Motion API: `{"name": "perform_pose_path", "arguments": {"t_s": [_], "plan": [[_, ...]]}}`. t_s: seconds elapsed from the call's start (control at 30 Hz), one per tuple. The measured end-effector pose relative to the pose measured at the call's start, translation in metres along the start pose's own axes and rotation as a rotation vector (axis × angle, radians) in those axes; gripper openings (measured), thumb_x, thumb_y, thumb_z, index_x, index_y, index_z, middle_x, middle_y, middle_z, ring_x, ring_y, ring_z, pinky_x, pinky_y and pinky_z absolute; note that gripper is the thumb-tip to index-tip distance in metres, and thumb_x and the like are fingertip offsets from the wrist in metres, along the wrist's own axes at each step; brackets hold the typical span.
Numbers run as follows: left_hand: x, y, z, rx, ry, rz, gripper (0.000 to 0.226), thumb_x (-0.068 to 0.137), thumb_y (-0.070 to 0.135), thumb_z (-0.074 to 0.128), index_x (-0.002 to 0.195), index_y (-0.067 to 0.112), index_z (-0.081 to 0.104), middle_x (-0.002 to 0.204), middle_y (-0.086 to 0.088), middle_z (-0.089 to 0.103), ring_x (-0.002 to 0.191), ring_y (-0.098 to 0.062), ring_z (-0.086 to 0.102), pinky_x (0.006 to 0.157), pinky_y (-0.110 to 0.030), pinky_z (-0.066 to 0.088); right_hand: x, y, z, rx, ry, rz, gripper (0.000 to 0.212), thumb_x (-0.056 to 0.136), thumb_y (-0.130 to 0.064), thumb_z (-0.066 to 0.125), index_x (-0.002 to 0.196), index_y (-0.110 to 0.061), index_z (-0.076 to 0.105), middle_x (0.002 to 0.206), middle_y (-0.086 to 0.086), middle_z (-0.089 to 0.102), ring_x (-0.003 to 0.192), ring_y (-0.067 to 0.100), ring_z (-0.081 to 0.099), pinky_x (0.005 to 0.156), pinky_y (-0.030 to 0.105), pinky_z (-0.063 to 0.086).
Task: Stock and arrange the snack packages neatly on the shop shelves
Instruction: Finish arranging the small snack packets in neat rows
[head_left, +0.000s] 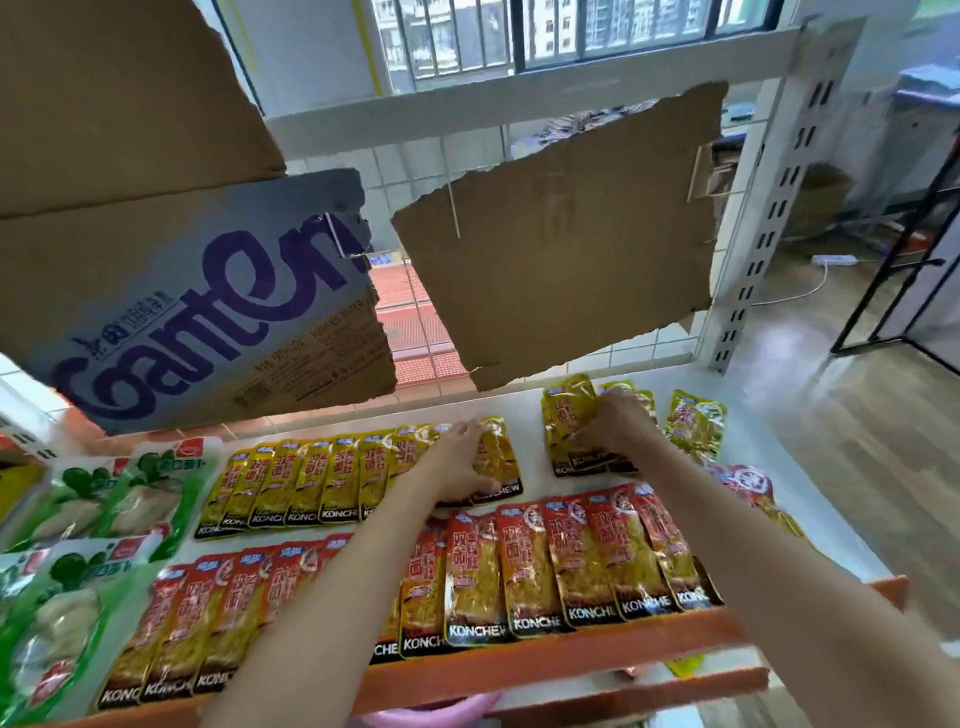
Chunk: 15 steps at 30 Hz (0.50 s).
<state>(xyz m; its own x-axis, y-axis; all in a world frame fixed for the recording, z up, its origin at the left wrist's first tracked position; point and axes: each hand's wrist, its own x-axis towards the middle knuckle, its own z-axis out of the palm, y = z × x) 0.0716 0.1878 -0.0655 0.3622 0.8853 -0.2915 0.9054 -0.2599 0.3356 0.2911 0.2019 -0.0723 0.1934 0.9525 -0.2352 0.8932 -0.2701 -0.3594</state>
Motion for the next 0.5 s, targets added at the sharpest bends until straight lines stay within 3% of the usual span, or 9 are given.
{"name": "perform_pose_path", "arguments": {"t_s": [0.07, 0.13, 0.23, 0.33, 0.37, 0.43, 0.5], "plan": [[-0.001, 0.001, -0.002, -0.050, 0.006, -0.018, 0.081, 0.078, 0.028, 0.074, 0.143, 0.017, 0.027, 0.150, -0.004, 0.026, 0.134, -0.023, 0.032, 0.105, -0.033, 0.029, 0.002, 0.002, -0.004, 0.076, -0.046, -0.003, 0.031, 0.074, -0.030, 0.072, 0.087, -0.005, 0.061, 0.095, 0.011, 0.063, 0.084, 0.025, 0.056, 0.065, 0.026, 0.041], [-0.002, 0.002, -0.002, -0.075, 0.022, -0.030, 0.079, 0.077, 0.026, 0.076, 0.141, 0.020, 0.030, 0.148, -0.003, 0.029, 0.132, -0.023, 0.035, 0.103, -0.033, 0.031, 0.003, 0.001, -0.009, 0.194, -0.046, -0.007, 0.018, 0.077, -0.020, 0.067, 0.070, -0.007, 0.057, 0.077, 0.010, 0.059, 0.071, 0.023, 0.053, 0.053, 0.025, 0.036], [0.000, 0.002, 0.001, -0.108, 0.034, -0.074, 0.084, 0.075, 0.025, 0.077, 0.143, 0.019, 0.027, 0.147, -0.005, 0.032, 0.132, -0.024, 0.035, 0.105, -0.034, 0.031, 0.001, -0.014, -0.013, 0.397, -0.082, -0.065, 0.022, 0.079, -0.019, 0.065, 0.061, -0.009, 0.057, 0.059, 0.006, 0.052, 0.052, 0.018, 0.047, 0.043, 0.023, 0.031], [-0.001, 0.005, 0.001, -0.119, 0.041, -0.121, 0.096, 0.074, 0.026, 0.078, 0.148, 0.016, 0.016, 0.150, -0.007, 0.030, 0.136, -0.025, 0.031, 0.110, -0.035, 0.028, -0.008, -0.033, 0.001, 0.523, -0.160, -0.099, 0.024, 0.077, -0.017, 0.067, 0.057, -0.007, 0.059, 0.050, 0.006, 0.051, 0.041, 0.013, 0.047, 0.041, 0.019, 0.035], [0.000, 0.006, 0.001, -0.117, 0.042, -0.130, 0.097, 0.074, 0.026, 0.078, 0.148, 0.016, 0.015, 0.151, -0.008, 0.029, 0.137, -0.025, 0.030, 0.111, -0.034, 0.028, -0.012, -0.037, 0.010, 0.536, -0.173, -0.116, 0.021, 0.078, -0.015, 0.066, 0.060, -0.004, 0.060, 0.053, 0.008, 0.053, 0.043, 0.014, 0.051, 0.042, 0.019, 0.038], [0.001, 0.007, 0.002, -0.108, 0.034, -0.141, 0.098, 0.075, 0.024, 0.077, 0.149, 0.016, 0.013, 0.153, -0.007, 0.026, 0.139, -0.024, 0.027, 0.113, -0.033, 0.026, -0.016, -0.040, 0.025, 0.378, -0.130, -0.190, 0.018, 0.080, -0.020, 0.062, 0.074, -0.004, 0.064, 0.071, 0.013, 0.062, 0.066, 0.022, 0.061, 0.055, 0.024, 0.041], [0.002, 0.007, 0.002, -0.076, 0.020, -0.143, 0.100, 0.076, 0.025, 0.077, 0.149, 0.015, 0.010, 0.155, -0.006, 0.019, 0.142, -0.023, 0.020, 0.115, -0.035, 0.021, -0.017, -0.041, 0.030, 0.162, -0.071, -0.225, 0.031, 0.084, -0.036, 0.061, 0.088, -0.005, 0.066, 0.090, 0.015, 0.066, 0.089, 0.029, 0.062, 0.066, 0.029, 0.042]]}}
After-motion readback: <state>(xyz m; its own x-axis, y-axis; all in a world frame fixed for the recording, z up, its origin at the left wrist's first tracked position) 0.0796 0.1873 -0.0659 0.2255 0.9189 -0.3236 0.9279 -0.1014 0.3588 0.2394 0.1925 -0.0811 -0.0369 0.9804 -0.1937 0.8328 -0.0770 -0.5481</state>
